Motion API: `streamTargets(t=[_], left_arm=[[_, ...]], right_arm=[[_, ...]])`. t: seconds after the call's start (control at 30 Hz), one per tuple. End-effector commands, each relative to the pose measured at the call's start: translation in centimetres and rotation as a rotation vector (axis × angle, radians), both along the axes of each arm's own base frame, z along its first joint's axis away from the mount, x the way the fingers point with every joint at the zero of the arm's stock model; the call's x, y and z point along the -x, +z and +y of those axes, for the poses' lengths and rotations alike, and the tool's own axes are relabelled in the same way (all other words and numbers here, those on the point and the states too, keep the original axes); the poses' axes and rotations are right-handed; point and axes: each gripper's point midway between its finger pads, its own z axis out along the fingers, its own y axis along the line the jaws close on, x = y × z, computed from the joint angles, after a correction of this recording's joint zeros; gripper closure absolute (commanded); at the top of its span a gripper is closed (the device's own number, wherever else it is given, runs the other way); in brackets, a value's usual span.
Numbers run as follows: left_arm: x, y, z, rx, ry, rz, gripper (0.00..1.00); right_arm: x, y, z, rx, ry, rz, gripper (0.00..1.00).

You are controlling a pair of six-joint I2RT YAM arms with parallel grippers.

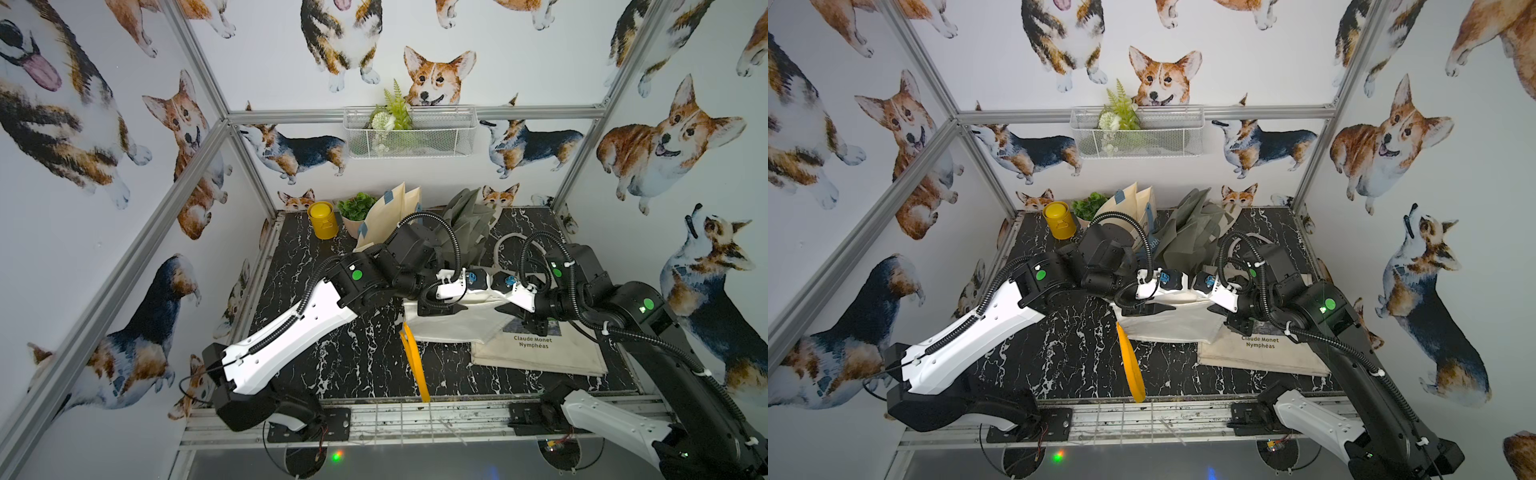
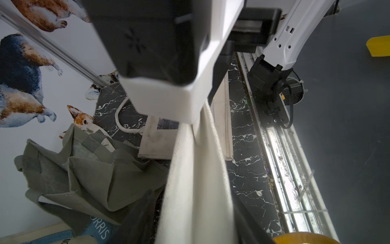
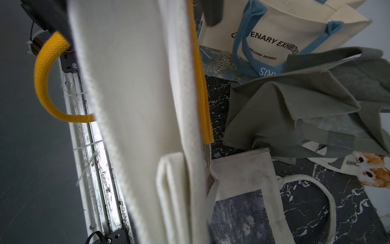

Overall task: Put away the canvas bag
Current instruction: Press the canvas bag.

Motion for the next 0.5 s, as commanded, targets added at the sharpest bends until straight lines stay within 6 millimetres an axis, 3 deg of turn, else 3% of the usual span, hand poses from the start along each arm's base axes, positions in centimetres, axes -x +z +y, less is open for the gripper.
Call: streamTargets(t=[0.0, 0.1, 0.17, 0.27, 0.33, 0.47], left_arm=[[0.1, -0.2, 0.1, 0.007, 0.007, 0.010, 0.78], [-0.2, 0.1, 0.4, 0.023, 0.018, -0.015, 1.00], [-0.3, 0.5, 0.4, 0.045, 0.023, -0.022, 1.00], [-0.9, 1.6, 0.8, 0.104, 0.044, -0.022, 1.00], [-1.2, 2.7, 1.3, 0.170, 0.050, -0.008, 1.00], [-1.7, 6.1, 3.1, 0.376, 0.046, 0.035, 1.00]], right_arm=[[-0.7, 1.8, 1.3, -0.094, 0.034, -0.094, 0.91], [-0.5, 1.9, 1.3, -0.123, 0.026, -0.110, 0.85], [-0.3, 1.9, 1.3, -0.141, 0.025, -0.112, 0.80], [0.2, 1.8, 1.4, -0.173, 0.024, -0.101, 0.62], [0.6, 1.7, 1.4, -0.201, 0.021, -0.094, 0.48], [1.4, 2.2, 1.9, -0.328, 0.017, -0.101, 0.33]])
